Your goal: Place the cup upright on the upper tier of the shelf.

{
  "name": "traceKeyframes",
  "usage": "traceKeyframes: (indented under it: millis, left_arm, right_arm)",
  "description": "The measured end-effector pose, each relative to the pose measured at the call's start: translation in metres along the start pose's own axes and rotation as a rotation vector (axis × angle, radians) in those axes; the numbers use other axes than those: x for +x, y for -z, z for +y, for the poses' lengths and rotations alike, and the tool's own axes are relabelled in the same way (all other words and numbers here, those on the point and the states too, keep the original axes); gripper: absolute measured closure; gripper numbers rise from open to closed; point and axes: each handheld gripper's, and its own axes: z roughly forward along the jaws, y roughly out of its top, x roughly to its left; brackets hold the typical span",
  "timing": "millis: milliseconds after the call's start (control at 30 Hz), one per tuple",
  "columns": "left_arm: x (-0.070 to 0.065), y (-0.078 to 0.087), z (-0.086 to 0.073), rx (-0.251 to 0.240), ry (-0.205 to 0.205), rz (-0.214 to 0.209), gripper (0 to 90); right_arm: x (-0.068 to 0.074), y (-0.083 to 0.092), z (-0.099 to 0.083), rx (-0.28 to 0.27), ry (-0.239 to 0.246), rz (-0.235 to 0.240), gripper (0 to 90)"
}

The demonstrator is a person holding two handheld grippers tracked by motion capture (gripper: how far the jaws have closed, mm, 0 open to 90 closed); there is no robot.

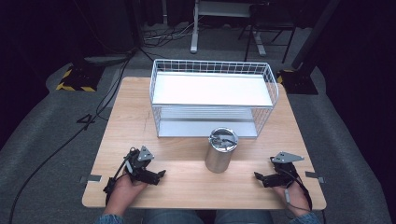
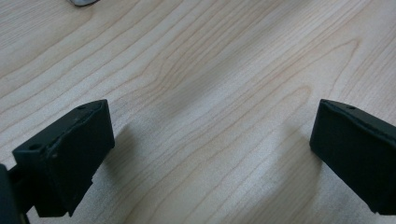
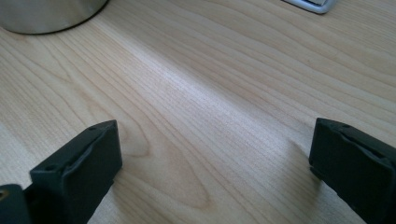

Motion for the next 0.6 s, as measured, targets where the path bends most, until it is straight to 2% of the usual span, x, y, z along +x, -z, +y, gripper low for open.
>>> traceKeyframes:
  millis: [233, 367, 600]
  left_arm:
    - [0.000, -0.001, 0.002, 0.002, -0.001, 0.000, 0.3]
    - [0.000, -0.002, 0.002, 0.001, 0.000, -0.002, 0.3]
    - [0.000, -0.002, 0.002, -0.001, -0.004, -0.001, 0.2]
  right_arm:
    - [0.000, 0.000, 0.000, 0.003, 0.000, 0.001, 2.6]
    - [0.000, 0.003, 0.003, 0.010, -0.006, 0.019, 2.5]
    - [0.007, 0.020, 0.021, -0.054, 0.020, 0.057, 2.6]
